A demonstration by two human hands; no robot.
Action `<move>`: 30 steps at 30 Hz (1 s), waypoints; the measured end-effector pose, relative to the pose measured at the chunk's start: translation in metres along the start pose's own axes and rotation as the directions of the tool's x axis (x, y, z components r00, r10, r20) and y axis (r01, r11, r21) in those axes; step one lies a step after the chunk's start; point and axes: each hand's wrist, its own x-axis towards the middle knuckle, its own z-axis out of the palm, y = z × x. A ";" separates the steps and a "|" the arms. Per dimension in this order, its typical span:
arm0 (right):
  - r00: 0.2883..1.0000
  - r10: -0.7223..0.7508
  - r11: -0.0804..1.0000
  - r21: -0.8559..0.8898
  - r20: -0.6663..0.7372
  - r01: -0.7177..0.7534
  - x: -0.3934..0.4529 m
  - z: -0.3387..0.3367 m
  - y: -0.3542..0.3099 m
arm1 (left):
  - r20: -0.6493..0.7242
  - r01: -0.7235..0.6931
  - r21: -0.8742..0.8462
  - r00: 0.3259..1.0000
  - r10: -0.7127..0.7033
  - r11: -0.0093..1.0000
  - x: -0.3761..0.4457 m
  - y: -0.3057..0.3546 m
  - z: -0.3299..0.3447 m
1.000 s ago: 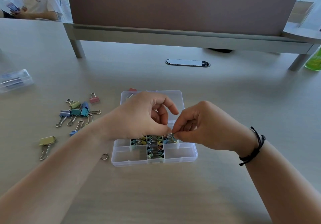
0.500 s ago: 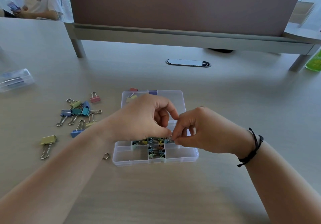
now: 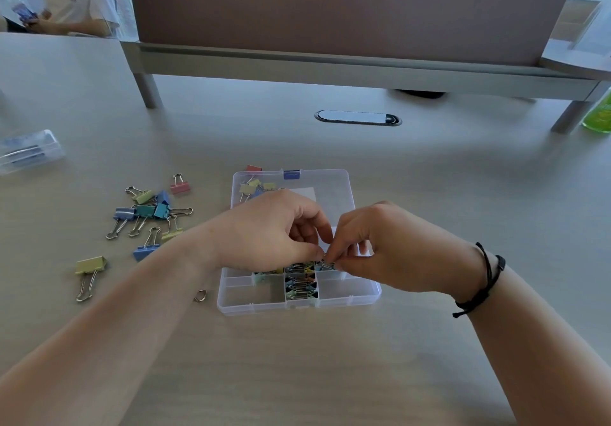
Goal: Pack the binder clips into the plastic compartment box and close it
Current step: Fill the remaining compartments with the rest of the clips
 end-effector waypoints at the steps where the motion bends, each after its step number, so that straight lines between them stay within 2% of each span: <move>1: 1.000 -0.002 1.000 0.005 0.005 0.002 0.000 0.000 0.000 | 0.006 0.004 0.005 1.000 -0.004 1.000 0.000 0.000 -0.001; 15: 0.996 0.026 0.998 -0.057 0.080 -0.022 -0.002 0.002 -0.004 | 0.015 0.038 0.074 0.999 -0.039 0.997 0.000 0.005 0.002; 23: 0.998 0.016 1.000 0.022 -0.064 -0.015 0.003 0.008 0.001 | 0.016 0.010 0.076 1.000 -0.011 0.997 -0.001 0.003 0.002; 30: 0.993 0.116 0.993 0.040 -0.016 -0.116 0.000 -0.002 0.009 | -0.075 -0.053 0.038 0.996 0.056 0.998 -0.004 0.000 -0.003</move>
